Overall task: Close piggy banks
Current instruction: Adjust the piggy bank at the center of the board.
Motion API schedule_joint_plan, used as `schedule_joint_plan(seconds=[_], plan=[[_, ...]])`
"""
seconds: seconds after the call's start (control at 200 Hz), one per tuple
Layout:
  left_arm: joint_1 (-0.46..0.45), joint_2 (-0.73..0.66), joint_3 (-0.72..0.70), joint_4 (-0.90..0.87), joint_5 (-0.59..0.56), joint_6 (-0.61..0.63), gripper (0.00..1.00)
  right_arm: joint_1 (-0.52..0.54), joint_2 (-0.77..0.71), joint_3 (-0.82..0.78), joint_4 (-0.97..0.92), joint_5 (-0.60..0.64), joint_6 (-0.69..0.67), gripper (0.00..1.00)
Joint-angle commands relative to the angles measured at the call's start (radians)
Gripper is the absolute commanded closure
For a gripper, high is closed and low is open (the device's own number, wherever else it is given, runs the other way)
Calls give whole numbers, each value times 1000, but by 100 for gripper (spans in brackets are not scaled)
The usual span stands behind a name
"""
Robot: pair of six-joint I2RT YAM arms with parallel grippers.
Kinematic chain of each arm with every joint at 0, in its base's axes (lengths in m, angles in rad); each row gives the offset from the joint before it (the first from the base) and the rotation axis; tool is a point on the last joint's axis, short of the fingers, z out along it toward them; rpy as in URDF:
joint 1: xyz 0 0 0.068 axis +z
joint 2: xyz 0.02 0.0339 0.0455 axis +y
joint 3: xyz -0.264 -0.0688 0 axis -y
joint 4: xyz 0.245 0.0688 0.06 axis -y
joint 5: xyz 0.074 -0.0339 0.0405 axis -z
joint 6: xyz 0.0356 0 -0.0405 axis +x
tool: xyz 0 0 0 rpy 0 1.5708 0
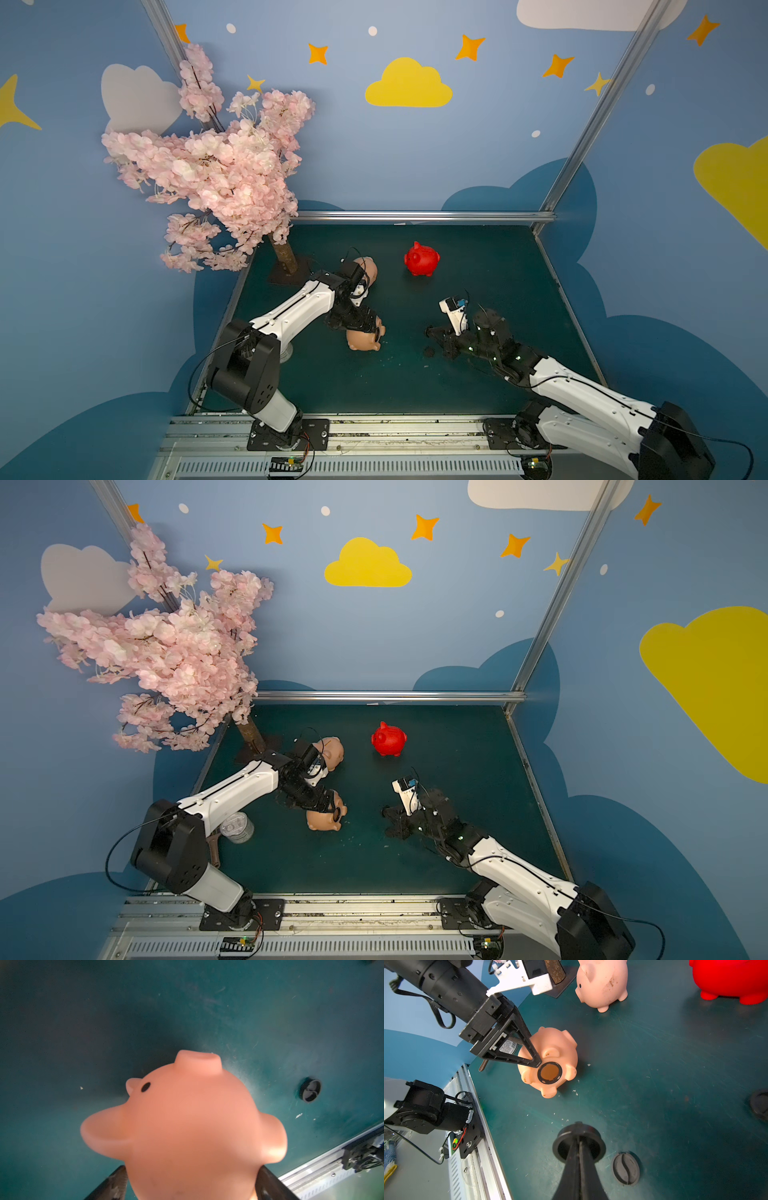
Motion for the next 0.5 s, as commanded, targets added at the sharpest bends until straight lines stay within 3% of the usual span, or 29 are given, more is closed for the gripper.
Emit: schedule_joint_plan(seconds=[0.0, 0.235, 0.496], plan=[[4, 18, -31, 52, 84, 9, 11, 5, 17, 0, 45, -24, -12, 100], [6, 40, -10, 69, 136, 44, 10, 9, 71, 0, 111, -46, -38, 100], [6, 90, 50, 54, 167, 80, 9, 17, 171, 26, 177, -77, -175, 100]])
